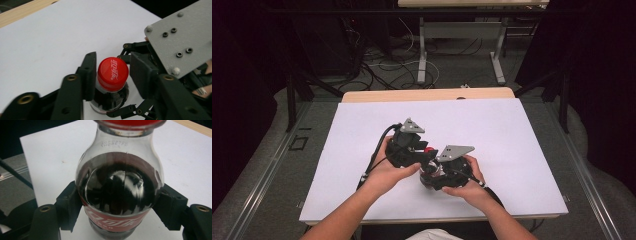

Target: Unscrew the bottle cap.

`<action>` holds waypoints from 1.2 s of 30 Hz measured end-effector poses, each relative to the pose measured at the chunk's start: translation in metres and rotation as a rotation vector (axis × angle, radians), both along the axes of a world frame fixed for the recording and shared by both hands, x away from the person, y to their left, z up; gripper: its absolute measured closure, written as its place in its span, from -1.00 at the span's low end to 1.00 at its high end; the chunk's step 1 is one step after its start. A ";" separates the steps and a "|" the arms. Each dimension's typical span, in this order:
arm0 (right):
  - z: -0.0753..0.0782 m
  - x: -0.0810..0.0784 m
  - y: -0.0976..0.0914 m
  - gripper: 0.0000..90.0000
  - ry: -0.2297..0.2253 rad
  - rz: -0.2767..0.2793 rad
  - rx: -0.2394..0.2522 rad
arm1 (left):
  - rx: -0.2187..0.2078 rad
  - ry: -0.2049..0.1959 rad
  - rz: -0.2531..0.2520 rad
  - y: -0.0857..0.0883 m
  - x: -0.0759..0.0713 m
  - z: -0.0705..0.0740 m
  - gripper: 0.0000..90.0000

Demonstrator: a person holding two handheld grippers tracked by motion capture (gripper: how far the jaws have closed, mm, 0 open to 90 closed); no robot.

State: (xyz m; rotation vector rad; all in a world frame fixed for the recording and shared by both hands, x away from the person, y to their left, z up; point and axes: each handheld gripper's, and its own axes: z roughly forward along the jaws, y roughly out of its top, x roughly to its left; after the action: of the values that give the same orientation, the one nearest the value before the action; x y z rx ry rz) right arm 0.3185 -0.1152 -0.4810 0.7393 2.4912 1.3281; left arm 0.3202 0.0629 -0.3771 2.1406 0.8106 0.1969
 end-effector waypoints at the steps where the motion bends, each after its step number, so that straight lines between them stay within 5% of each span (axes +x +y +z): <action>1: 0.000 0.000 0.000 -0.34 0.003 -0.001 0.019 | 0.000 0.000 0.000 0.000 0.000 0.000 0.15; 4: 0.000 0.000 0.000 -0.34 0.031 0.022 0.021 | -0.021 -0.021 -0.064 0.005 0.005 0.003 0.07; 5: -0.001 0.000 0.000 -0.34 0.031 0.037 0.020 | -0.038 -0.017 -0.155 0.010 0.012 0.005 0.04; 6: -0.001 0.000 0.001 -0.34 0.031 0.034 0.019 | -0.038 -0.009 -0.194 0.012 0.013 0.005 0.04; 8: -0.001 -0.001 0.002 -0.34 0.030 0.037 0.015 | -0.030 0.003 -0.221 0.014 0.013 0.006 0.04; 12: -0.001 -0.002 0.003 -0.34 0.033 0.057 0.020 | 0.009 -0.037 -0.301 0.018 0.016 0.002 0.07; 17: -0.001 -0.002 0.002 -0.34 0.022 0.056 0.021 | 0.022 -0.042 -0.296 0.022 0.018 0.000 0.15; 32: -0.001 -0.003 0.004 -0.34 0.020 0.071 0.016 | -0.034 -0.019 -0.285 0.018 0.019 -0.007 0.28; 35: -0.002 -0.003 0.005 -0.34 0.026 0.072 0.013 | -0.035 -0.007 -0.275 0.017 0.019 -0.008 0.40; 36: -0.002 -0.004 0.005 -0.34 0.025 0.066 0.015 | -0.038 0.004 -0.229 0.015 0.015 -0.007 0.41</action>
State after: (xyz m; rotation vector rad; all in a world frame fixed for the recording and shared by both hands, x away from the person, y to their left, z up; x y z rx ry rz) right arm 0.3150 -0.1102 -0.4831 0.6862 2.5482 1.3696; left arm 0.3352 0.0783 -0.3845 2.1783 0.5609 0.0573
